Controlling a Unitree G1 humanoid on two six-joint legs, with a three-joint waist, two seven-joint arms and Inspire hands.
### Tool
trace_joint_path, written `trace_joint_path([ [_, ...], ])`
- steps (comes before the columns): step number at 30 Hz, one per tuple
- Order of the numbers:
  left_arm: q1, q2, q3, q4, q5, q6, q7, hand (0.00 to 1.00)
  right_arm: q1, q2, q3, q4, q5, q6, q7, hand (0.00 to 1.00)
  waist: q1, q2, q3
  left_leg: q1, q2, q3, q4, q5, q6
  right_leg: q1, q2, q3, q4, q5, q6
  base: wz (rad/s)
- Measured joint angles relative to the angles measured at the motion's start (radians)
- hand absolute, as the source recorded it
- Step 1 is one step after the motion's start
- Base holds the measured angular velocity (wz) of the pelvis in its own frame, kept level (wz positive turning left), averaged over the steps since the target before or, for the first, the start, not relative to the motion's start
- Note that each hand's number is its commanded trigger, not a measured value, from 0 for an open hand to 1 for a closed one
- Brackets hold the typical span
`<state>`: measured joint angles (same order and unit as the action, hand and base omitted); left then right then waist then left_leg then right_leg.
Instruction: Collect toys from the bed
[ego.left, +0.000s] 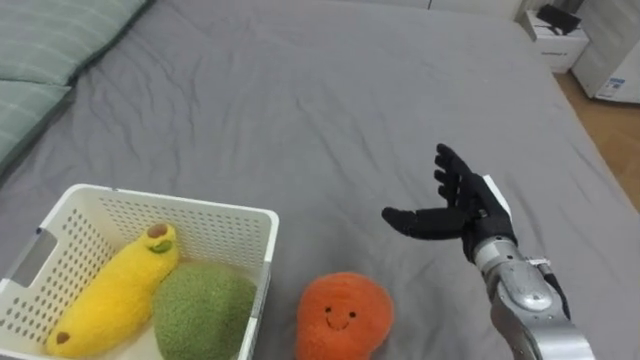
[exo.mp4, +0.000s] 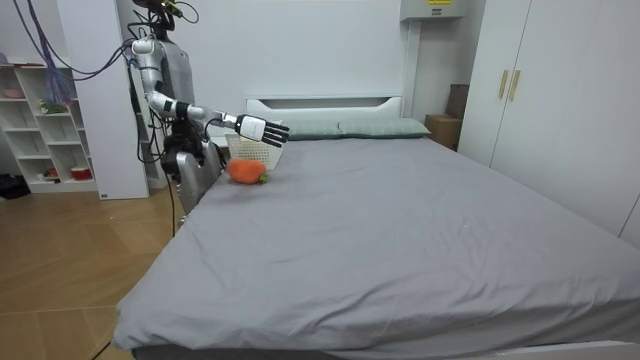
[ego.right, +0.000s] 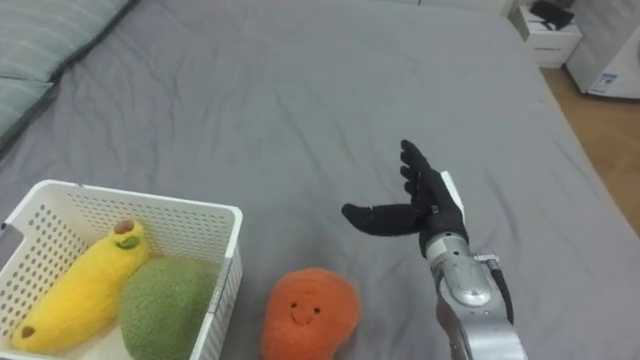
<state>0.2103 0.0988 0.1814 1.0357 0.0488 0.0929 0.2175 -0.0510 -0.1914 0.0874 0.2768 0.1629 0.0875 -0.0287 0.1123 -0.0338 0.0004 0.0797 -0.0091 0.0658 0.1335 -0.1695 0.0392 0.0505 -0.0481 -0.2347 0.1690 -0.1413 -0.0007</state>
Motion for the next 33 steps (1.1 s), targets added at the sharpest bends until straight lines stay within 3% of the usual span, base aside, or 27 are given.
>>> trace_joint_path([
  [4,-0.013,0.001,-0.02,-0.006,-0.059,0.0,-0.002,0.0,0.003,-0.001,0.022,0.074,-0.093,0.002,0.002,0.0,0.002,-0.006,-0.0006,0.0,0.0,0.001,-0.001,0.0,0.0,0.0,0.001,0.003,0.0,0.0,0.0,0.0],
  [8,-0.022,0.001,-0.029,-0.005,-0.08,0.0,0.004,0.0,0.017,-0.003,0.075,0.074,-0.235,0.002,0.04,0.0,0.006,-0.014,0.0041,-0.003,0.0,0.001,-0.001,0.0,0.0,-0.002,0.001,0.004,-0.001,-0.001,0.001,0.0],
  [14,-0.023,0.002,-0.031,-0.006,-0.096,-0.001,0.01,0.0,0.017,-0.001,0.124,0.075,-0.372,0.007,0.078,0.0,0.008,-0.019,0.0012,-0.007,-0.004,-0.018,-0.001,0.0,0.001,0.005,0.002,-0.013,-0.002,-0.002,0.003,0.07],
  [22,0.0,0.004,-0.033,-0.022,-0.098,-0.011,0.02,0.0,0.032,0.011,0.169,0.115,-0.553,0.044,0.16,0.0,0.059,-0.024,0.0022,-0.01,-0.005,-0.024,0.0,0.0,0.001,0.004,0.003,-0.02,-0.003,-0.003,0.003,0.01],
  [26,0.018,0.007,-0.039,-0.021,-0.098,-0.01,0.037,0.0,0.032,0.015,0.197,0.126,-0.615,0.047,0.191,0.0,0.077,-0.037,0.003,-0.019,-0.006,-0.037,0.002,0.0,0.0,0.008,0.003,-0.038,-0.015,-0.002,0.003,0.1],
  [30,0.016,0.007,-0.038,-0.021,-0.095,-0.01,0.035,0.0,0.016,0.024,0.208,0.211,-0.642,0.048,0.221,0.0,0.119,-0.049,0.0113,-0.021,-0.006,-0.05,0.002,0.0,0.0,0.013,0.001,-0.054,-0.02,-0.002,0.004,0.12],
  [33,0.018,0.007,-0.038,-0.021,-0.095,-0.008,0.029,0.0,0.006,0.027,0.208,0.249,-0.672,0.059,0.229,0.0,0.142,-0.054,0.0125,-0.027,-0.009,-0.062,0.004,0.0,0.0,0.013,-0.002,-0.068,-0.02,-0.002,0.004,0.1],
])
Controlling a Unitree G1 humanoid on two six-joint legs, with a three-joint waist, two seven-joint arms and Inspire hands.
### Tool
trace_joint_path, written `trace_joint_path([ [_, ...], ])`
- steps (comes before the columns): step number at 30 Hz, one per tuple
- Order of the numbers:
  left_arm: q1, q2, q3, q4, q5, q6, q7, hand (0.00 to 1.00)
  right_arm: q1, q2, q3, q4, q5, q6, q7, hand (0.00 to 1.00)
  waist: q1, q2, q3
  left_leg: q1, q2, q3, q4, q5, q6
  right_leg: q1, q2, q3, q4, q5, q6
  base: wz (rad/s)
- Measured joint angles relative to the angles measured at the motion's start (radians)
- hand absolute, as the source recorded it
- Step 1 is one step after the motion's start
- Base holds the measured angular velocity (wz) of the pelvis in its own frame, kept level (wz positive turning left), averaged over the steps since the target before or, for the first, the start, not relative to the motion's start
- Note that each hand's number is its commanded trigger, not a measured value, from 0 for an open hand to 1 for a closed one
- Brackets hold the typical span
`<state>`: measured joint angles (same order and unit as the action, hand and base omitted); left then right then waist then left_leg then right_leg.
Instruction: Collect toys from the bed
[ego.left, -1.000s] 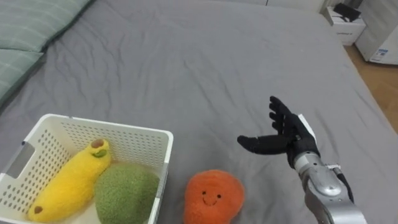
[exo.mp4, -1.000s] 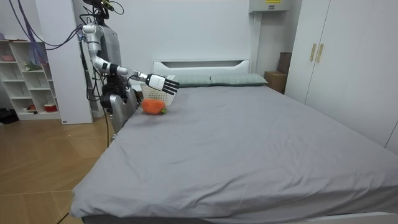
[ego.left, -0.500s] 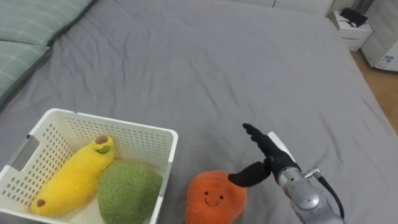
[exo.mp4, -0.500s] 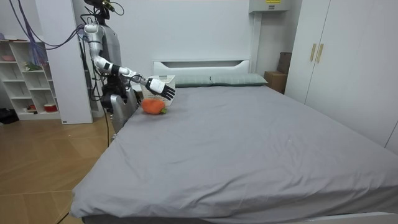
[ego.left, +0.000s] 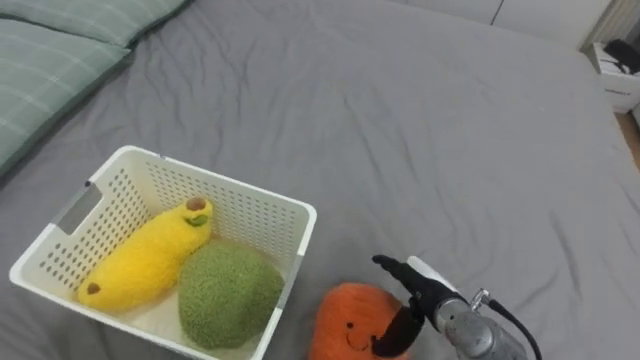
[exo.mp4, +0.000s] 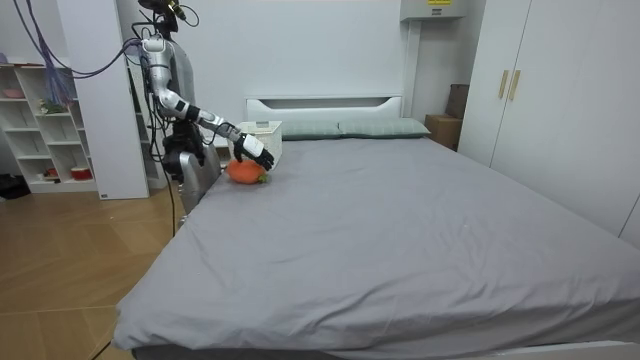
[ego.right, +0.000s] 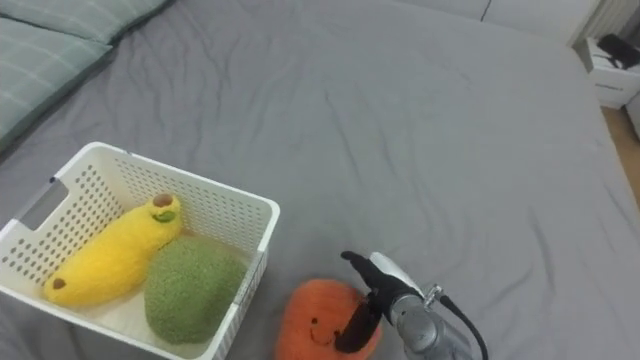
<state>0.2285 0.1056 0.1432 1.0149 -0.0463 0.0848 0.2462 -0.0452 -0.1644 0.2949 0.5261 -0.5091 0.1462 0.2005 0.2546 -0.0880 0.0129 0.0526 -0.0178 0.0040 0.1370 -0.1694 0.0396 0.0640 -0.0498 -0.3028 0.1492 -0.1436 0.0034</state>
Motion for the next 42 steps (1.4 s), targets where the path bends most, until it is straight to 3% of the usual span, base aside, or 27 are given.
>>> trace_joint_path([
  [7,0.008,0.0,0.0,0.013,0.0,0.001,-0.003,0.0,-0.039,0.007,0.002,0.089,-0.009,-0.005,-0.003,0.0,0.02,0.001,0.0014,-0.005,-0.001,-0.009,0.007,0.0,0.0,0.002,0.0,-0.004,0.001,0.0,0.0,0.04],
  [8,0.003,0.0,-0.001,0.016,0.0,0.001,-0.003,0.0,-0.053,0.007,0.008,0.129,-0.009,-0.005,-0.004,0.07,0.026,0.001,0.0014,-0.006,-0.001,-0.009,0.009,0.0,0.0,0.002,0.0,-0.003,0.002,0.0,0.0,0.0],
  [9,0.0,0.0,-0.002,0.017,0.0,0.001,-0.003,0.0,-0.06,0.007,0.012,0.156,-0.007,-0.004,-0.004,0.25,0.028,0.0,0.0014,-0.007,-0.001,-0.01,0.01,0.0,0.0,0.002,-0.001,-0.004,0.002,0.0,0.0,0.0],
  [10,0.0,0.0,-0.002,0.018,-0.001,0.001,-0.004,0.0,-0.063,0.009,0.012,0.169,-0.005,-0.006,-0.005,0.55,0.028,0.0,0.0013,-0.007,-0.001,-0.01,0.012,0.0,0.0,0.003,-0.001,-0.004,0.002,0.0,0.0,0.0],
  [11,0.001,0.0,-0.002,0.021,-0.001,0.001,-0.006,0.0,-0.065,0.011,0.012,0.189,-0.002,-0.006,-0.009,0.64,0.029,0.0,0.0013,-0.007,-0.001,-0.01,0.015,-0.001,0.0,0.005,-0.001,-0.005,0.002,0.0,0.0,0.0],
  [12,0.002,0.0,-0.003,0.022,-0.001,0.001,-0.011,0.0,-0.067,0.013,0.012,0.209,0.0,-0.007,-0.016,0.85,0.029,0.0,0.0017,-0.008,-0.001,-0.011,0.015,-0.001,0.0,0.004,-0.001,-0.006,0.002,0.0,0.0,0.0],
  [14,0.004,0.0,-0.011,0.022,-0.001,0.001,-0.012,0.0,-0.067,0.013,0.012,0.225,0.005,-0.006,-0.024,1.0,0.028,0.0,0.0018,-0.011,-0.002,-0.013,0.015,-0.001,0.0,0.004,-0.002,-0.008,0.002,0.0,0.0,0.0],
  [32,0.005,0.002,-0.029,0.012,0.004,0.005,-0.006,0.0,-0.068,0.019,0.02,0.25,0.015,-0.006,-0.08,1.0,0.029,0.003,0.0017,-0.032,-0.003,-0.018,0.03,-0.003,0.0,-0.011,-0.003,-0.015,0.001,0.0,0.0,0.01],
  [37,-0.002,0.002,-0.029,0.011,0.02,0.003,0.018,0.0,-0.069,0.02,0.019,0.244,0.03,-0.024,-0.09,1.0,0.027,0.007,0.0025,-0.028,-0.003,-0.015,0.027,-0.003,0.0,-0.011,-0.001,-0.005,0.003,0.0,0.0,-0.01],
  [42,0.0,0.0,-0.027,-0.006,0.019,0.004,0.016,0.0,-0.062,0.009,-0.014,0.138,0.067,-0.021,-0.095,1.0,-0.008,0.007,0.0016,-0.032,-0.002,-0.013,0.026,-0.003,0.0,-0.014,-0.005,-0.003,0.003,0.0,0.0,0.0],
])
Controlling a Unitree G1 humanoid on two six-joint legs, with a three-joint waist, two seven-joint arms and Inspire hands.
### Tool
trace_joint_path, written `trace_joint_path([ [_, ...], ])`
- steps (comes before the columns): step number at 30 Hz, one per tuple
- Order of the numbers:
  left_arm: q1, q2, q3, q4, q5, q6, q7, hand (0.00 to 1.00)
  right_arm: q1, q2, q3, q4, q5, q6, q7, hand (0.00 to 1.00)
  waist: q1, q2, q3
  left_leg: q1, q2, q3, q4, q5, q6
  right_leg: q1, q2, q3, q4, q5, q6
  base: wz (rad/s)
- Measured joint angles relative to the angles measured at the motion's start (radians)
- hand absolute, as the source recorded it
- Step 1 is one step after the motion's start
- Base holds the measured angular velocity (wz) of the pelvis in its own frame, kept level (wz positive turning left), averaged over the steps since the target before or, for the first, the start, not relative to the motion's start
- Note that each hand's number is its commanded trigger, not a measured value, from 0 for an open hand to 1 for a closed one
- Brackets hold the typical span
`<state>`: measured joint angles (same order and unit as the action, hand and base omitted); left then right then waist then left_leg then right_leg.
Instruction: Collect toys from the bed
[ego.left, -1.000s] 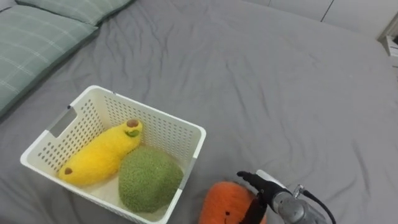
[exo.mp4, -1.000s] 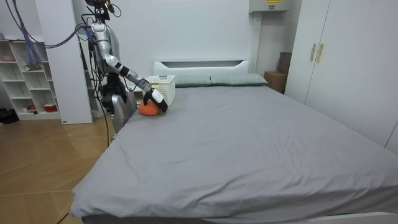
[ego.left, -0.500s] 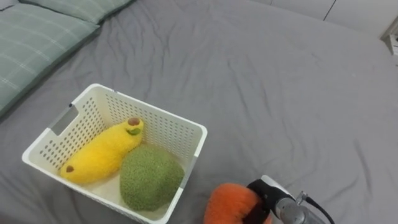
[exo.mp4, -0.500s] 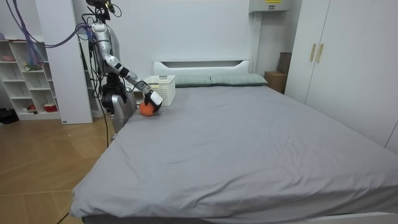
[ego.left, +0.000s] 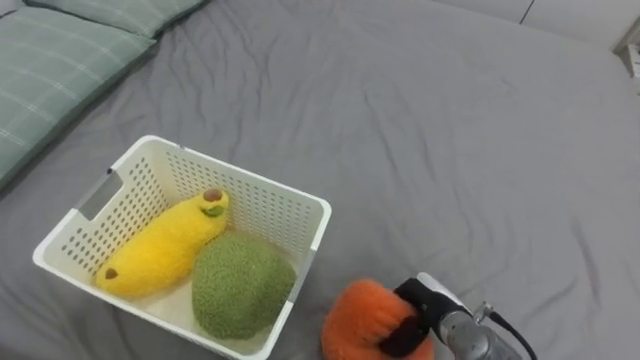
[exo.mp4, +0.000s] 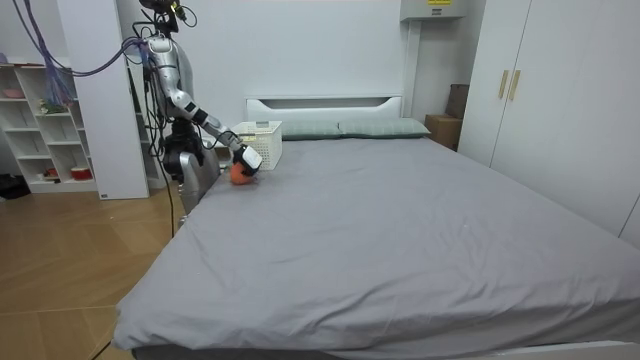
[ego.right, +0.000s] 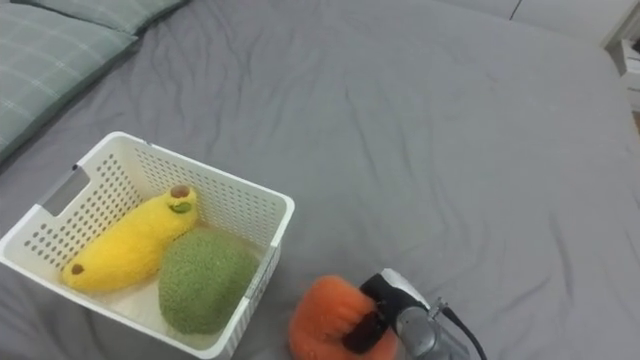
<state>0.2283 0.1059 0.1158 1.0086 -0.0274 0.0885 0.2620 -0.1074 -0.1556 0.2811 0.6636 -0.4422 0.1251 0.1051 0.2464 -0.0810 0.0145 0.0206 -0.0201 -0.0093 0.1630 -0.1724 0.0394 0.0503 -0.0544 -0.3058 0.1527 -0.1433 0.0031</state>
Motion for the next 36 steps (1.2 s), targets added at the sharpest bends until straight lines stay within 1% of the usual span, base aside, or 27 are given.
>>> trace_joint_path([
  [1,0.001,0.0,0.002,0.0,0.0,0.0,-0.004,0.0,0.001,-0.005,-0.008,-0.037,0.009,0.0,-0.001,1.0,-0.003,0.001,0.0,0.0,0.0,0.0,0.001,0.0,0.0,0.0,0.0,0.0,-0.001,0.0,0.0,0.0],
  [3,0.005,0.002,0.006,0.0,0.001,0.0,-0.014,0.0,0.001,-0.016,-0.063,-0.169,0.062,-0.004,-0.028,1.0,-0.021,0.004,-0.0021,0.004,0.0,0.0,0.001,0.0,0.0,0.002,0.002,0.003,-0.001,0.0,0.0,0.0],
  [4,0.004,0.001,0.008,-0.003,0.001,-0.002,-0.016,0.0,0.0,-0.016,-0.08,-0.194,0.079,-0.007,-0.035,1.0,-0.024,0.006,-0.0021,0.006,0.0,0.0,0.0,0.0,0.0,0.003,0.003,0.004,-0.001,0.0,0.0,0.0],
  [5,0.004,0.001,0.014,-0.01,0.0,-0.005,-0.021,0.0,0.001,-0.018,-0.113,-0.232,0.112,-0.021,-0.046,1.0,-0.03,0.009,-0.0033,0.011,0.001,0.002,0.0,0.0,0.0,0.005,0.004,0.004,-0.001,0.0,0.0,0.0],
  [6,0.004,0.0,0.029,-0.012,0.0,-0.007,-0.027,0.0,0.001,-0.022,-0.139,-0.263,0.136,-0.028,-0.053,1.0,-0.04,0.013,-0.0063,0.016,0.001,0.004,-0.001,0.0,0.0,0.006,0.003,0.004,-0.001,0.0,0.0,0.0],
  [8,0.006,0.0,0.043,-0.011,0.0,-0.007,-0.027,0.0,0.001,-0.029,-0.158,-0.298,0.161,-0.035,-0.072,1.0,-0.048,0.02,-0.0088,0.025,0.001,0.007,-0.006,0.0,0.0,0.011,0.003,0.007,-0.001,0.001,0.001,-0.07],
  [11,0.012,0.0,0.073,-0.01,0.0,-0.007,-0.025,0.0,0.01,-0.04,-0.183,-0.334,0.173,-0.037,-0.08,1.0,-0.06,0.033,-0.0098,0.03,0.003,0.012,-0.012,0.0,0.0,0.015,0.002,0.013,0.0,0.001,0.001,-0.07],
  [12,0.015,0.002,0.079,-0.011,0.0,-0.007,-0.023,0.0,0.01,-0.046,-0.192,-0.337,0.183,-0.036,-0.08,1.0,-0.068,0.035,-0.0119,0.031,0.005,0.018,-0.012,0.0,0.0,0.015,0.001,0.018,0.001,0.001,0.0,-0.08],
  [13,0.017,0.004,0.079,-0.011,0.0,-0.007,-0.024,0.0,0.01,-0.05,-0.194,-0.342,0.189,-0.036,-0.08,1.0,-0.07,0.035,-0.012,0.031,0.005,0.02,-0.013,0.0,0.0,0.014,0.002,0.019,0.002,0.001,0.0,-0.09],
  [15,0.021,0.006,0.084,-0.009,-0.001,-0.008,-0.028,0.0,0.008,-0.07,-0.196,-0.378,0.208,-0.033,-0.081,1.0,-0.074,0.035,-0.0121,0.039,0.007,0.028,-0.016,0.0,-0.001,0.017,0.004,0.028,0.002,0.001,-0.001,-0.09],
  [16,0.021,0.005,0.083,-0.008,-0.001,-0.008,-0.031,0.0,0.008,-0.075,-0.197,-0.391,0.207,-0.032,-0.083,1.0,-0.075,0.035,-0.0122,0.041,0.007,0.029,-0.018,0.0,-0.001,0.019,0.004,0.028,0.002,0.001,-0.001,-0.06],
  [18,0.021,0.006,0.083,-0.007,-0.001,-0.008,-0.04,0.0,0.007,-0.083,-0.199,-0.446,0.207,-0.032,-0.097,0.99,-0.076,0.028,-0.0146,0.044,0.007,0.031,-0.019,0.0,-0.001,0.02,0.004,0.029,0.003,0.001,0.0,0.0],
  [20,0.022,0.006,0.082,-0.007,-0.001,-0.008,-0.049,0.0,0.003,-0.083,-0.2,-0.475,0.207,-0.033,-0.107,0.96,-0.075,0.023,-0.014,0.046,0.007,0.031,-0.019,0.0,-0.001,0.022,0.004,0.029,0.003,0.001,0.0,0.0],
  [23,0.021,0.006,0.076,-0.007,-0.001,-0.006,-0.056,0.0,-0.003,-0.083,-0.2,-0.501,0.206,-0.031,-0.107,0.95,-0.075,0.019,-0.0138,0.046,0.007,0.031,-0.018,0.0,0.0,0.021,0.005,0.029,0.004,0.001,0.0,0.0],
  [24,0.021,0.006,0.076,-0.006,0.0,-0.006,-0.056,0.0,-0.003,-0.083,-0.2,-0.52,0.203,-0.023,-0.107,0.94,-0.074,0.019,-0.0128,0.044,0.007,0.031,-0.019,0.0,0.0,0.018,0.005,0.029,0.005,0.001,0.0,0.0],
  [25,0.021,0.007,0.075,-0.006,-0.001,-0.006,-0.055,0.0,-0.003,-0.083,-0.2,-0.529,0.203,-0.022,-0.107,0.91,-0.074,0.02,-0.0117,0.043,0.007,0.031,-0.019,0.0,0.0,0.018,0.005,0.029,0.006,0.001,0.0,0.0],
  [26,0.02,0.007,0.075,-0.006,-0.001,-0.005,-0.055,0.0,-0.009,-0.083,-0.199,-0.547,0.203,-0.019,-0.104,0.9,-0.075,0.022,-0.0102,0.043,0.007,0.031,-0.019,0.0,0.0,0.017,0.004,0.029,0.006,0.001,0.0,0.0],
  [29,0.016,0.011,0.076,0.001,0.001,-0.005,-0.058,0.0,-0.012,-0.084,-0.196,-0.608,0.209,-0.013,-0.092,0.87,-0.072,0.022,-0.0092,0.043,0.007,0.031,-0.021,0.0,0.0,0.015,0.005,0.031,0.004,0.001,0.0,0.0],
  [32,0.017,0.013,0.076,0.002,0.002,-0.005,-0.061,0.0,-0.014,-0.084,-0.193,-0.658,0.222,-0.013,-0.072,0.87,-0.068,0.022,-0.0087,0.044,0.007,0.031,-0.023,0.0,0.0,0.015,0.006,0.031,0.003,0.001,0.0,0.0],
  [36,-0.009,0.013,0.072,0.002,0.001,-0.006,-0.061,0.0,-0.036,-0.077,-0.172,-0.685,0.217,-0.013,-0.056,0.88,-0.05,0.023,-0.008,0.041,0.007,0.031,-0.026,0.0,0.0,0.012,0.005,0.03,0.008,0.001,0.0,0.0],
])
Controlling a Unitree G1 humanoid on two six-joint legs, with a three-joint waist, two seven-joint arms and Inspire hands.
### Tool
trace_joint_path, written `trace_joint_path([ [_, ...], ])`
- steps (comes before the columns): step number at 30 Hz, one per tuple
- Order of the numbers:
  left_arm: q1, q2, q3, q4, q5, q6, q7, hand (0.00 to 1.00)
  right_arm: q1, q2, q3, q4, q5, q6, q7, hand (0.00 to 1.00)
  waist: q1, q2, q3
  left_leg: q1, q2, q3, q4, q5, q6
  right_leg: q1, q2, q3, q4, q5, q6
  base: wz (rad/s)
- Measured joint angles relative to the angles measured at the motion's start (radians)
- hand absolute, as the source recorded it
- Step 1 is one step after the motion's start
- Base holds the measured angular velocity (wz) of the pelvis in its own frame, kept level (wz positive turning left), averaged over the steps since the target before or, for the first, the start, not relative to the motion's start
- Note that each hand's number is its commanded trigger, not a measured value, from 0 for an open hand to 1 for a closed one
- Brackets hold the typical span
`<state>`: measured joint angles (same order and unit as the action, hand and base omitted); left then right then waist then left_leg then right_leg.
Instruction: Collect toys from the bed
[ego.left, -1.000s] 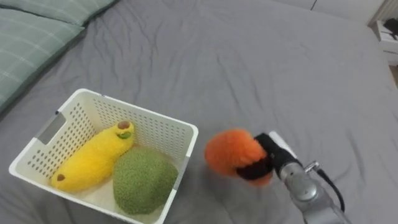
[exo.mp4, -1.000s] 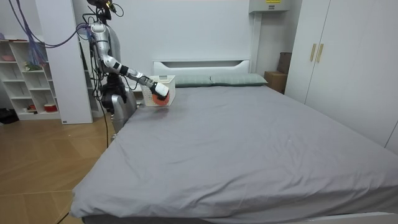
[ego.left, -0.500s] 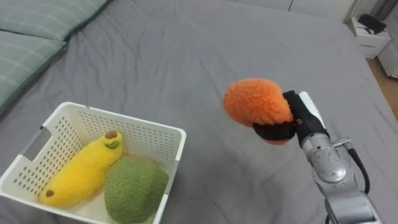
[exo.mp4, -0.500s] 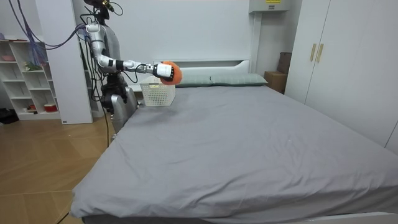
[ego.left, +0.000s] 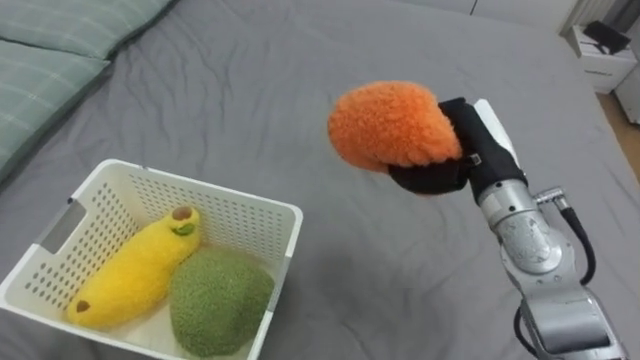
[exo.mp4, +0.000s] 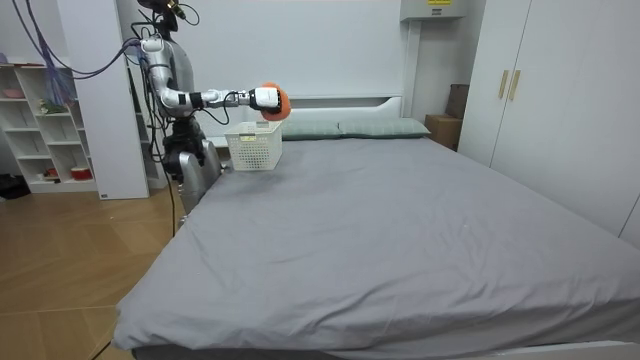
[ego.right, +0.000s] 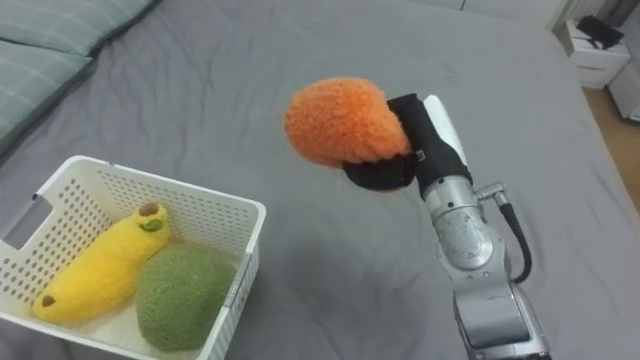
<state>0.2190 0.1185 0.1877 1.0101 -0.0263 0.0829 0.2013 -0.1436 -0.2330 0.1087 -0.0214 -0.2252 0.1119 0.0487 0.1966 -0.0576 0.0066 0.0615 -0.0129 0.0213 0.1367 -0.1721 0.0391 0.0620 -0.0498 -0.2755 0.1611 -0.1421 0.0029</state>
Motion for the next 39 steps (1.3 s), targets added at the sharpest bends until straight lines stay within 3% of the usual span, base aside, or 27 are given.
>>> trace_joint_path([
  [6,-0.011,0.001,-0.028,0.003,0.002,-0.001,0.0,0.0,-0.054,0.006,0.077,-0.042,-0.025,0.0,0.051,0.88,0.015,-0.003,0.0005,0.0,0.0,0.004,0.0,0.0,0.0,-0.008,0.003,-0.001,0.008,0.0,0.0,-0.03],
  [10,-0.025,0.005,-0.029,0.003,0.052,0.0,-0.018,0.0,-0.054,0.009,0.114,-0.076,-0.078,0.004,0.095,0.84,0.045,-0.007,0.0002,0.0,0.0,0.001,0.0,0.0,0.0,-0.008,0.003,-0.004,0.008,0.0,0.0,0.02],
  [12,-0.028,0.005,-0.029,0.004,0.085,0.003,-0.022,0.0,-0.055,0.034,0.127,-0.084,-0.104,0.02,0.117,0.83,0.066,-0.009,0.0004,0.0,0.0,0.0,-0.001,0.0,0.0,-0.008,0.003,-0.002,0.008,0.0,0.001,0.0],
  [16,-0.037,0.005,-0.034,0.004,0.107,0.007,-0.021,0.0,-0.056,0.046,0.17,-0.084,-0.104,0.038,0.142,0.71,0.103,-0.016,0.0029,-0.001,0.0,0.0,-0.001,0.0,0.0,-0.008,0.0,-0.002,0.008,0.0,0.0,0.01],
  [18,-0.048,0.005,-0.035,0.0,0.108,0.017,-0.018,0.0,-0.077,0.047,0.213,-0.083,-0.128,0.055,0.156,0.65,0.114,-0.025,0.0087,-0.014,-0.001,-0.012,0.0,0.0,0.0,-0.012,0.0,-0.008,0.007,0.0,0.001,0.13],
  [22,-0.054,0.006,-0.035,-0.012,0.119,0.028,-0.018,0.0,-0.116,0.048,0.245,-0.078,-0.138,0.068,0.184,0.54,0.121,-0.034,0.0062,-0.025,-0.004,-0.034,0.013,0.0,0.0,-0.012,0.0,-0.029,0.006,0.0,0.001,0.17],
  [23,-0.06,0.006,-0.036,-0.012,0.119,0.03,-0.018,0.0,-0.13,0.047,0.253,-0.073,-0.136,0.074,0.189,0.48,0.135,-0.034,0.0063,-0.024,-0.004,-0.034,0.014,0.0,0.0,-0.011,0.0,-0.03,0.006,0.0,0.001,0.04],
  [24,-0.067,0.006,-0.035,-0.013,0.119,0.032,-0.018,0.0,-0.137,0.048,0.255,-0.07,-0.137,0.076,0.195,0.32,0.144,-0.033,0.0065,-0.024,-0.005,-0.036,0.014,0.0,0.0,-0.011,0.0,-0.031,0.005,0.0,0.001,0.03],
  [25,-0.069,0.006,-0.036,-0.015,0.119,0.033,-0.018,0.0,-0.139,0.048,0.261,-0.07,-0.138,0.08,0.195,0.24,0.149,-0.033,0.0065,-0.024,-0.005,-0.037,0.014,0.0,0.0,-0.01,0.0,-0.032,0.006,0.0,0.001,0.03],
  [28,-0.075,0.007,-0.036,-0.018,0.119,0.037,-0.019,0.0,-0.141,0.064,0.282,-0.067,-0.141,0.1,0.199,0.16,0.168,-0.033,0.0064,-0.024,-0.005,-0.037,0.014,0.0,0.0,-0.01,-0.002,-0.034,0.005,0.0,0.001,0.0],
  [31,-0.073,0.01,-0.036,-0.017,0.118,0.046,-0.019,0.0,-0.141,0.078,0.312,-0.067,-0.14,0.109,0.221,0.0,0.169,-0.033,0.0071,-0.025,-0.005,-0.038,0.015,0.0,0.0,-0.01,-0.002,-0.039,0.006,0.0,0.001,0.0],
  [39,-0.074,0.016,-0.035,-0.029,0.15,0.073,-0.038,0.0,-0.141,0.082,0.341,-0.064,-0.141,0.11,0.236,0.0,0.176,-0.043,0.0064,-0.03,-0.006,-0.039,0.014,0.0,0.001,-0.012,-0.002,-0.036,0.007,-0.001,0.002,0.0],
])
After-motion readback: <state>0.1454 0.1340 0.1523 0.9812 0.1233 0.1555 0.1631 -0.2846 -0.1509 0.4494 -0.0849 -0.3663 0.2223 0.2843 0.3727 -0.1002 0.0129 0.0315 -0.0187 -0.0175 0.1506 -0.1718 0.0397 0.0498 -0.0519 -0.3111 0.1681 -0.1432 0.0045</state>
